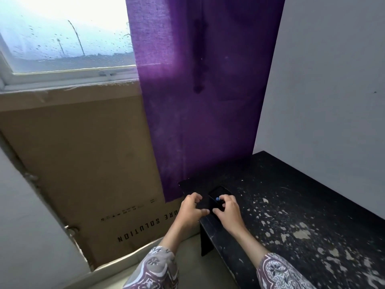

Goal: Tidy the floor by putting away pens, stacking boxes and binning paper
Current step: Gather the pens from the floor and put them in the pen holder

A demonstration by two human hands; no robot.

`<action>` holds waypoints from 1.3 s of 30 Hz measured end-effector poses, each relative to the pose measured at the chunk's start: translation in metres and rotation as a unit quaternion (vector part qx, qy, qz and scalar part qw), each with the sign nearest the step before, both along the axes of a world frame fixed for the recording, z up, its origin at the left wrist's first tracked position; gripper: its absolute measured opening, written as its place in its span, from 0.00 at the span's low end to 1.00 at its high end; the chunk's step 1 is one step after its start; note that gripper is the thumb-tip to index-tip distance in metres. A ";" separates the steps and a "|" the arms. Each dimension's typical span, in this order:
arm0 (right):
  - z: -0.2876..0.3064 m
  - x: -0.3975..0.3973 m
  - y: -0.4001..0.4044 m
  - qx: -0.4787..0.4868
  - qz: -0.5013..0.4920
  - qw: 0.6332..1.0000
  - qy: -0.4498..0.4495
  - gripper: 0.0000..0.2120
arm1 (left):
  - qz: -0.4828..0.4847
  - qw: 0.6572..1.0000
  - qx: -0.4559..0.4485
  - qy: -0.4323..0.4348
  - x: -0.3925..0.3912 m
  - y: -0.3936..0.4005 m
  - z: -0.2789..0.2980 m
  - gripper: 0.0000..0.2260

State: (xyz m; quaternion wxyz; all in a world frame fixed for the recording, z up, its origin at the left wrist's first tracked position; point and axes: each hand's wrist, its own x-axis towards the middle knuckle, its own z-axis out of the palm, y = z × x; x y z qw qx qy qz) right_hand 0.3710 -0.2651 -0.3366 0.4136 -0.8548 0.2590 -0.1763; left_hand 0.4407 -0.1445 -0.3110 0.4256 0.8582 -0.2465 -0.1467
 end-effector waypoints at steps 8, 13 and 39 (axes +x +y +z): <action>0.039 -0.041 0.112 -0.009 0.039 0.999 -0.031 0.16 | 0.034 0.998 -0.008 -0.042 -0.056 0.124 0.037 0.21; 0.051 -0.084 0.212 -0.038 0.065 0.996 -0.049 0.15 | 0.066 0.997 -0.003 -0.048 -0.108 0.244 0.054 0.21; -0.063 -0.187 0.574 -0.059 0.390 0.918 0.044 0.15 | 0.350 0.924 -0.016 0.151 -0.297 0.648 -0.076 0.14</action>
